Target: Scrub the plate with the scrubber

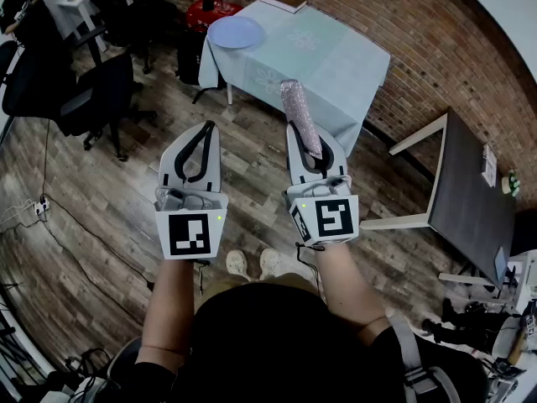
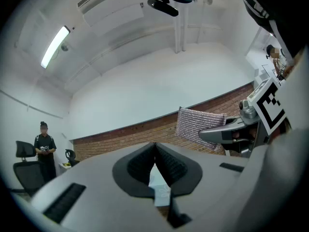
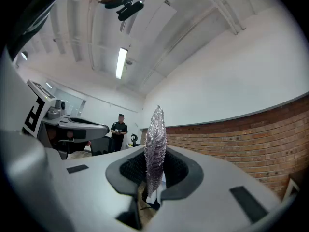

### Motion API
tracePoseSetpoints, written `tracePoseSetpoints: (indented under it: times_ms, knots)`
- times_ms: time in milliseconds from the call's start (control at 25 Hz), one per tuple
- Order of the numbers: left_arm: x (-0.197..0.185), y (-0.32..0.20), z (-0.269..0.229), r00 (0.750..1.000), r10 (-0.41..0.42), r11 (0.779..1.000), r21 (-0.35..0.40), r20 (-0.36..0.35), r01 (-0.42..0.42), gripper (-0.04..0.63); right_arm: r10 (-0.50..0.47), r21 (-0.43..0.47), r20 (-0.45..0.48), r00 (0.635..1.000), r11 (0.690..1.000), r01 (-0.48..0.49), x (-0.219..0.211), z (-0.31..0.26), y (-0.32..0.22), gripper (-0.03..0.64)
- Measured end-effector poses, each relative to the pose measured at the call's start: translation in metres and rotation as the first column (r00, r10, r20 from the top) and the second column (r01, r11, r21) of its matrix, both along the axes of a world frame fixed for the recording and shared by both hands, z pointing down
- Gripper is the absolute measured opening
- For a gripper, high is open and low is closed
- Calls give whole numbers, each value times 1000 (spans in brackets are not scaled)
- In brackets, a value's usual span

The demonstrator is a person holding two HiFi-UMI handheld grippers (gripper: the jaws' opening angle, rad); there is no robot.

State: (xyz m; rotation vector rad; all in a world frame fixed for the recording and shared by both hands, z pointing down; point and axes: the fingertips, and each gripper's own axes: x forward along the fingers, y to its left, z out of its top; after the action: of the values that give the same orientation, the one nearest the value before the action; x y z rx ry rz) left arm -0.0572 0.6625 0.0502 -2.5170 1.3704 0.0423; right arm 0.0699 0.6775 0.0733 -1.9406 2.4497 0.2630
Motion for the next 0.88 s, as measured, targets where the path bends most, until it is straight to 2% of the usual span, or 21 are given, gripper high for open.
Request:
tracePoseSetpoints:
  times_ms: [360,560,880]
  knots:
    - [-6,-6,2,999,-5,1000,0,-33,5,25,-19,9,-12,1000,1000,19,-9,0,-6,87]
    - [-8,-10,0,1000,-1,1000,6,-29,1,25,-39,25,10,999,999,39,-15,-4,-7,87]
    - [-19,-13,-3,999,13,1000,11,-43,-13,25,-24,38,15,1000,999,23,-25,-9,-9,88]
